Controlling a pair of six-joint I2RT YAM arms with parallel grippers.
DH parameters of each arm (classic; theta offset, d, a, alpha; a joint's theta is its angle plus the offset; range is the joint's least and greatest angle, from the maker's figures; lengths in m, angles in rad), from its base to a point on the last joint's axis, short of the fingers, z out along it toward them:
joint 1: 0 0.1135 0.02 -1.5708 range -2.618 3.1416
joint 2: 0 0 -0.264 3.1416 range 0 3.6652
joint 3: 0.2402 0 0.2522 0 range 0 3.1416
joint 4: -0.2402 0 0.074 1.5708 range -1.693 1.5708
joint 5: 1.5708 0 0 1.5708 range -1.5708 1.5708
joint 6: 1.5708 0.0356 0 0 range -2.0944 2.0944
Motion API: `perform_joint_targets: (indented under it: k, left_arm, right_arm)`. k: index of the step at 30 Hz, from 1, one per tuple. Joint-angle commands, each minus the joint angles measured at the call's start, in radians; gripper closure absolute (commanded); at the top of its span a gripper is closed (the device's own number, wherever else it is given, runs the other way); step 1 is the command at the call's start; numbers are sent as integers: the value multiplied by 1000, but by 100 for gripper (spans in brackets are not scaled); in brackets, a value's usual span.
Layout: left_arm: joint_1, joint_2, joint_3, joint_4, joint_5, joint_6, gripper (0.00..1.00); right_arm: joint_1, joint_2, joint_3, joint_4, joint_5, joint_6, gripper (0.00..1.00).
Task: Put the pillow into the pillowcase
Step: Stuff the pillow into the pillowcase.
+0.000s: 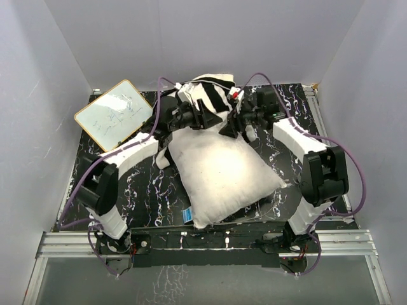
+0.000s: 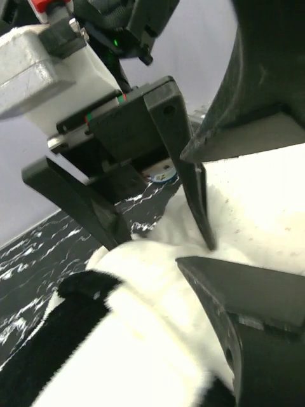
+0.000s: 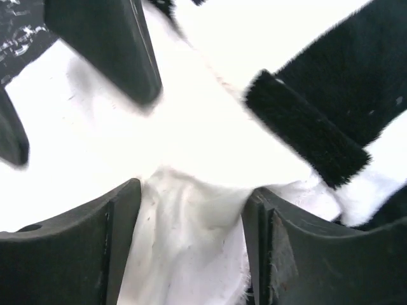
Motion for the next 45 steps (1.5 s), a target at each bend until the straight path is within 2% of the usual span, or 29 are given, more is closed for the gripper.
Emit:
perform_joint_targets:
  k: [1, 3, 5, 8, 10, 13, 16, 19, 22, 25, 27, 32, 33, 35, 36, 38, 39, 40, 43, 45]
  left_arm:
    - [-9, -231, 93, -430, -180, 449, 31]
    - [-2, -315, 59, -524, -285, 573, 22]
    - [18, -378, 10, -607, -329, 639, 19]
    - [55, -436, -101, -688, -377, 616, 19]
    - [77, -475, -217, -663, -382, 555, 18]
    - [113, -513, -382, -590, -366, 472, 18]
    - [171, -491, -431, -556, -350, 432, 18]
    - [259, -427, -434, -527, -291, 386, 18]
    - [318, -371, -448, -432, -248, 334, 17]
    - [330, -298, -451, -338, -233, 314, 16]
    - [329, -221, -422, -325, -224, 314, 16]
    - [329, -17, -334, -303, -179, 304, 17]
    - [330, -2, -330, -285, -165, 294, 20]
    - [330, 36, -322, -255, -117, 268, 36]
    - [329, 49, -320, -238, -90, 249, 47]
    - [329, 62, -320, -200, -9, 204, 82]
    - [330, 61, -321, -184, 35, 175, 94]
    - [327, 48, -332, -158, 84, 143, 100]
    - [295, -68, -378, -79, 184, 43, 100]
    - [243, -174, -367, -126, 208, 33, 100]
  right_arm:
    - [-38, -137, 157, -337, -115, -394, 29]
    - [-39, -189, 169, -442, -145, -508, 20]
    - [-34, -240, 172, -497, -166, -573, 12]
    - [7, -270, 185, -558, -208, -634, 3]
    - [81, -253, 199, -593, -202, -656, 1]
    - [246, -215, 211, -601, -81, -695, 0]
    - [354, -137, 259, -591, 30, -705, 0]
    - [412, -40, 306, -555, 141, -662, 0]
    - [421, 13, 297, -465, 293, -553, 6]
    - [404, 9, 210, -403, 411, -530, 13]
    - [373, -22, 133, -354, 411, -518, 19]
    - [314, -83, 22, -298, 394, -498, 44]
    - [309, -87, 11, -295, 391, -498, 49]
    - [298, -94, -5, -292, 381, -497, 57]
    - [294, -95, -10, -288, 379, -495, 61]
    - [287, -89, -8, -281, 385, -490, 68]
    - [286, -83, -1, -275, 402, -481, 73]
    - [286, -74, 12, -262, 428, -454, 79]
    - [286, -45, 92, -196, 508, -371, 90]
    - [287, -33, 159, -103, 568, -306, 92]
